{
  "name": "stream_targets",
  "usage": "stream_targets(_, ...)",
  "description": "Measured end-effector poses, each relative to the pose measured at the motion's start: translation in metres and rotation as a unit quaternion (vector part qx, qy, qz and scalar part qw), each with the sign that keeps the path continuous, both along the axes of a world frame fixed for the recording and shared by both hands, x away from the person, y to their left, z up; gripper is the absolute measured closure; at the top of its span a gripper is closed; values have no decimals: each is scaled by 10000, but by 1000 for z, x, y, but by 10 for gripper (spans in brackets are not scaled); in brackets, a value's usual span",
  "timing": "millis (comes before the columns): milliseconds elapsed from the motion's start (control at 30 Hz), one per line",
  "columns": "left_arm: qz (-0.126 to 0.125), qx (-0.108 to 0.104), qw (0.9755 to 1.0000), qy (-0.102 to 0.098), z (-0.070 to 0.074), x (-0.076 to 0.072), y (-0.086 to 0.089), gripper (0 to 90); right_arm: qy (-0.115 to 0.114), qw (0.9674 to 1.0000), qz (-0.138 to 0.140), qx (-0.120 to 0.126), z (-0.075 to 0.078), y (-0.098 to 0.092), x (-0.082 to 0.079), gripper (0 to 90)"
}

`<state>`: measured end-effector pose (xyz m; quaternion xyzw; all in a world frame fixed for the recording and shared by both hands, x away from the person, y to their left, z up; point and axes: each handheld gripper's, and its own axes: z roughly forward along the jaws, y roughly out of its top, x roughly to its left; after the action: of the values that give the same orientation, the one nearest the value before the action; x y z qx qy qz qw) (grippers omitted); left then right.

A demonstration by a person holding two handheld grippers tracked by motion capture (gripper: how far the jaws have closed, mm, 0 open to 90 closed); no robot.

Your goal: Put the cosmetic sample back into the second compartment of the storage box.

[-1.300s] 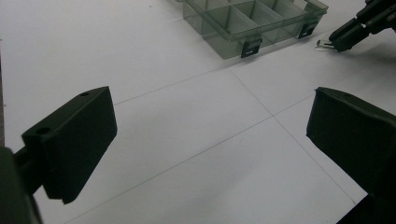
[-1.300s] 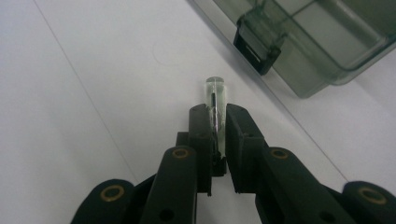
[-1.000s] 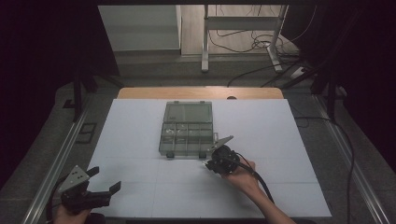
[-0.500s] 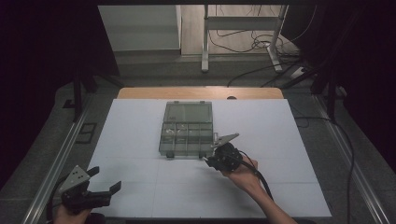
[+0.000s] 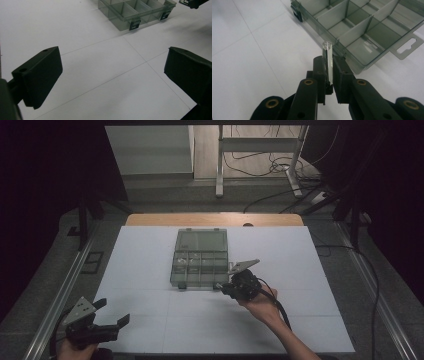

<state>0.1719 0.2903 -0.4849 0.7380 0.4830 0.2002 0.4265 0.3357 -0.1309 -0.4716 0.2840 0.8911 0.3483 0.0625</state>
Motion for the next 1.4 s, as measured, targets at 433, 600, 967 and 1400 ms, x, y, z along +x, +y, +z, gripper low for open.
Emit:
stream_targets(433,-30,42,10000,-10,0,0,-1,21,-71,9999,-46,137,8,9,12,812)
stream_targets(600,-29,34,10000,-12,0,0,-1,21,-88,9997,-84,192,10,15,18,811)
stream_targets(967,-29,31,10000,-15,0,0,0,21,-107,9996,-109,230,10,30,32,812)
stream_targets(1400,-44,25,10000,0,0,1,0,21,-155,9995,-162,239,7,43,49,812)
